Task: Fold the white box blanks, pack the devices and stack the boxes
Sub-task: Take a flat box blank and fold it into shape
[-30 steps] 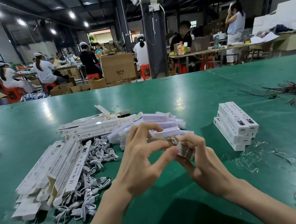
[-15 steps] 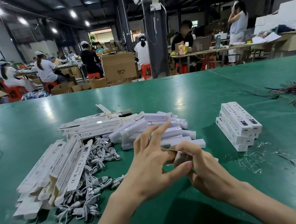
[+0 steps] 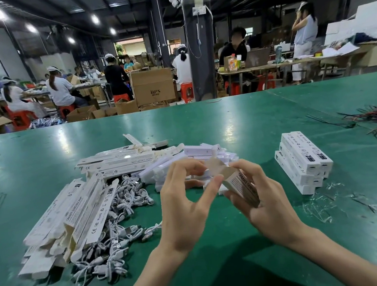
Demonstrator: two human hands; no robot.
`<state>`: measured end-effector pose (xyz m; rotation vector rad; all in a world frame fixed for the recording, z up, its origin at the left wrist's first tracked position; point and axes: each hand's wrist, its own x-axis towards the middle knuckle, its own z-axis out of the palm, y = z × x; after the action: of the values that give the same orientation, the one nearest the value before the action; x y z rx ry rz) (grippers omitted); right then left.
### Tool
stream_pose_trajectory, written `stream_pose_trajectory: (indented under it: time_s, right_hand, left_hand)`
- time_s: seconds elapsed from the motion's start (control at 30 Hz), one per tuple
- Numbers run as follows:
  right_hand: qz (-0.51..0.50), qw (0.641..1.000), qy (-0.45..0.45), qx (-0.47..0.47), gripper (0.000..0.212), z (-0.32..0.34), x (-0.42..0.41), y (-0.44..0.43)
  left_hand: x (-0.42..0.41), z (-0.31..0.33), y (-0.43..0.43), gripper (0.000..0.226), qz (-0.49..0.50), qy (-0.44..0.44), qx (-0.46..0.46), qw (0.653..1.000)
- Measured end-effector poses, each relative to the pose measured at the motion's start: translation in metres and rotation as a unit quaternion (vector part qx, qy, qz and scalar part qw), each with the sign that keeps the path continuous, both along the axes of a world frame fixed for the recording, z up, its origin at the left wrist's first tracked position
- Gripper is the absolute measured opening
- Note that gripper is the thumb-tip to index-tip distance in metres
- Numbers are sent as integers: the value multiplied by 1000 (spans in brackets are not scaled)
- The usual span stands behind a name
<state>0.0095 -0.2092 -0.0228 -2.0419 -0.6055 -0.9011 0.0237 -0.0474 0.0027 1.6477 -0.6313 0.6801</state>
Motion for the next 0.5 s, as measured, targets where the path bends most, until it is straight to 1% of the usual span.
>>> stream_pose_trajectory:
  time_s: [0.07, 0.17, 0.23, 0.33, 0.4, 0.5]
  right_hand:
    - [6, 1000, 1, 11, 57, 2, -2, 1]
    - [22, 999, 15, 30, 57, 2, -3, 4]
    - [49, 997, 39, 43, 52, 2, -5, 7]
    - [72, 996, 50, 29, 50, 3, -7, 8]
    - [78, 995, 65, 17, 51, 4, -8, 7]
    - [92, 993, 75, 8, 51, 5, -9, 5]
  left_hand:
    - [-2, -4, -6, 10, -1, -2, -23, 1000]
    - [-6, -10, -11, 13, -30, 33, -73, 996]
    - [-9, -11, -15, 20, -61, 59, -87, 993]
    - [-12, -12, -20, 27, -109, 86, -108, 984]
    - [-12, -13, -21, 26, -134, 106, -128, 977]
    - [-9, -12, -20, 23, -140, 106, -136, 975]
